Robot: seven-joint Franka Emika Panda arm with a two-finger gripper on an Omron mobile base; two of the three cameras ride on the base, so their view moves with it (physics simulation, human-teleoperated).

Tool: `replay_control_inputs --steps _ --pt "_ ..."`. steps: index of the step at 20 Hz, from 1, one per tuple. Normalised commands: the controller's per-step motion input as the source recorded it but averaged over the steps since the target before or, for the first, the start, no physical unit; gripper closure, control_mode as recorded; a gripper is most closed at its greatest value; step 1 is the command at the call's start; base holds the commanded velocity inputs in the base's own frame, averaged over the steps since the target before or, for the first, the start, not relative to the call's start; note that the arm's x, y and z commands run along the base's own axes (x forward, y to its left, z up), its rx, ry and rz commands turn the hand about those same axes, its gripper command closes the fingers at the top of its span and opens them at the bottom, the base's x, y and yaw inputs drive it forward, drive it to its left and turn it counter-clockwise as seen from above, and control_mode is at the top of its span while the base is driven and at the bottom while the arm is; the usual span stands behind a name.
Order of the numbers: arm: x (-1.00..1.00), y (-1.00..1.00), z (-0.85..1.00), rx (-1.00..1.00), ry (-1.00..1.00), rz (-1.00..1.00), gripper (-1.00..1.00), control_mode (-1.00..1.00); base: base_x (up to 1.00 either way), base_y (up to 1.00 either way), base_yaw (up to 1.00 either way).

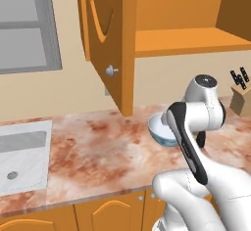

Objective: Retrieve the bottle and the shaker from the cabinet and place them next to the mixing bowl on the counter. Then add garlic from the fridge to the mixing bowl.

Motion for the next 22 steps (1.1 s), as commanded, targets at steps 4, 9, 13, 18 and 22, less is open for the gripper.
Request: replay_control_inputs --steps 4,9,13,18,22 --pt "0.61 -0.02 -0.35 0.02 0.09 0.00 1.00 -1.00 0.00 0.00 0.00" --pt "0.51 -0.27 -0.14 0.03 0.11 0.00 1.00 -1.00 0.00 0.00 0.00" --pt "0.47 -0.03 -0.41 0.00 0.12 0.00 1.00 -1.00 0.00 0.00 0.00" --pt "0.47 -0.08 -0.49 0.00 0.04 0.00 1.00 -1.00 0.00 0.00 0.00" --pt "0.24 -0.14 -0.49 0.00 0.00 0.00 1.00 -1.00 0.00 0.00 0.00"
